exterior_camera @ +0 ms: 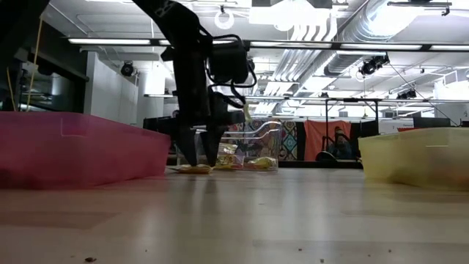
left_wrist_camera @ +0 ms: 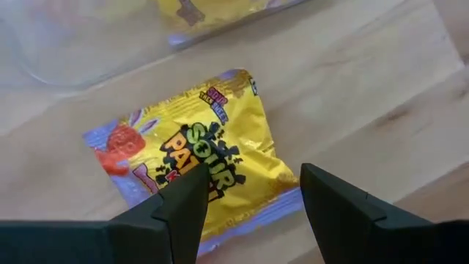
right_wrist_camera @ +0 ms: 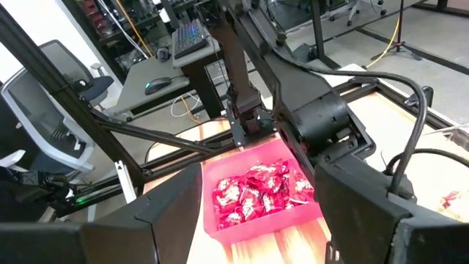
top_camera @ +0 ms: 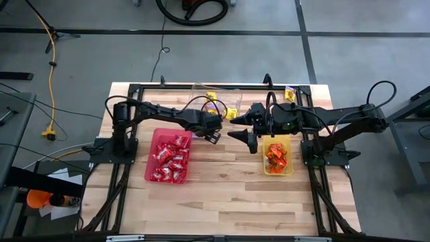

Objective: Sort candy
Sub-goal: Put the yellow candy into the transparent bin

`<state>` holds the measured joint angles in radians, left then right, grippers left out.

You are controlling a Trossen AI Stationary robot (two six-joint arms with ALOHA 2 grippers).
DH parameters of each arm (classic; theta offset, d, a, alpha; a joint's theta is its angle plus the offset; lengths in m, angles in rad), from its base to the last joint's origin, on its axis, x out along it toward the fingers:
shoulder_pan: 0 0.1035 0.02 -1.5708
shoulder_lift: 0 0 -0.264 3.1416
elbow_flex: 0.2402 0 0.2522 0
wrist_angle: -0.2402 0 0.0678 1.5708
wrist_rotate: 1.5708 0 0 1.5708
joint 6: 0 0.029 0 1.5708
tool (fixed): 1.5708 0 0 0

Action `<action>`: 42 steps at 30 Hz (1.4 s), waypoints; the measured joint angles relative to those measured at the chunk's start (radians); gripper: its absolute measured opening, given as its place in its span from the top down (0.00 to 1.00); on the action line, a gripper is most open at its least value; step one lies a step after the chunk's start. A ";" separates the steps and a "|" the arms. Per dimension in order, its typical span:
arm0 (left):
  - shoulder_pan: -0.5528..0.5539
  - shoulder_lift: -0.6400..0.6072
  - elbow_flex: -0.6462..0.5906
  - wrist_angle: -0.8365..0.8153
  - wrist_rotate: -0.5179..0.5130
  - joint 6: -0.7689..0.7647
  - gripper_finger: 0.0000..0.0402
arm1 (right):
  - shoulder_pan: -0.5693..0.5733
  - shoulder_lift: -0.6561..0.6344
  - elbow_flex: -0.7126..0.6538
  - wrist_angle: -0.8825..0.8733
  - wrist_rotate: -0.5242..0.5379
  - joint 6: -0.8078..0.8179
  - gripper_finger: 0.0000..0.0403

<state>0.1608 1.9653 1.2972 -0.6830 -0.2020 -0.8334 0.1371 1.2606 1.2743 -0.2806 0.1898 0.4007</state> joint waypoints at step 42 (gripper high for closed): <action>-0.237 -0.863 -0.623 1.049 0.168 0.454 1.00 | 0.000 0.000 0.000 0.000 0.017 -0.043 0.36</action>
<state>-0.0762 1.1024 0.6743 0.3657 -0.0345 -0.3793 0.1371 1.2606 1.2743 -0.2806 0.2067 0.3573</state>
